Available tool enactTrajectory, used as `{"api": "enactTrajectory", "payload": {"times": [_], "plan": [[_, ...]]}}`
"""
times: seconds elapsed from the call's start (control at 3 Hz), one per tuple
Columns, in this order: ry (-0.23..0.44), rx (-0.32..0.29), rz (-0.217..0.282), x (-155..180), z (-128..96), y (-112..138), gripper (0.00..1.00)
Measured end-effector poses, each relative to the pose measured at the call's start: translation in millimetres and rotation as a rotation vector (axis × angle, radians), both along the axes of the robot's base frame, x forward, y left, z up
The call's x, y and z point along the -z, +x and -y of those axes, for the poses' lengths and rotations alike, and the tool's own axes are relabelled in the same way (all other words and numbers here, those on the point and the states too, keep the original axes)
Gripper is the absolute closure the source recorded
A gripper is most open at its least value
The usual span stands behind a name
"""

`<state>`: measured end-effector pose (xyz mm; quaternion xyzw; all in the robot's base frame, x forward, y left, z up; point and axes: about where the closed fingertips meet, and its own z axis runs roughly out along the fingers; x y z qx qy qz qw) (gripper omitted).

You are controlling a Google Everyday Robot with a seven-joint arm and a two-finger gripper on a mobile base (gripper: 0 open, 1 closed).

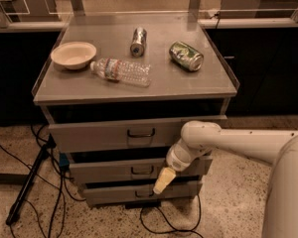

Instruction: Open middle drawer

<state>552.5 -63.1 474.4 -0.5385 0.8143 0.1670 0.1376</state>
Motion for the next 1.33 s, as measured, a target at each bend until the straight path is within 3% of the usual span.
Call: {"api": "enactTrajectory", "payload": {"times": [1.0, 1.33], "plan": [[0.006, -0.035, -0.053, 33, -5, 10, 0.0], [-0.008, -0.057, -0.085, 42, -2, 3, 0.0]]}}
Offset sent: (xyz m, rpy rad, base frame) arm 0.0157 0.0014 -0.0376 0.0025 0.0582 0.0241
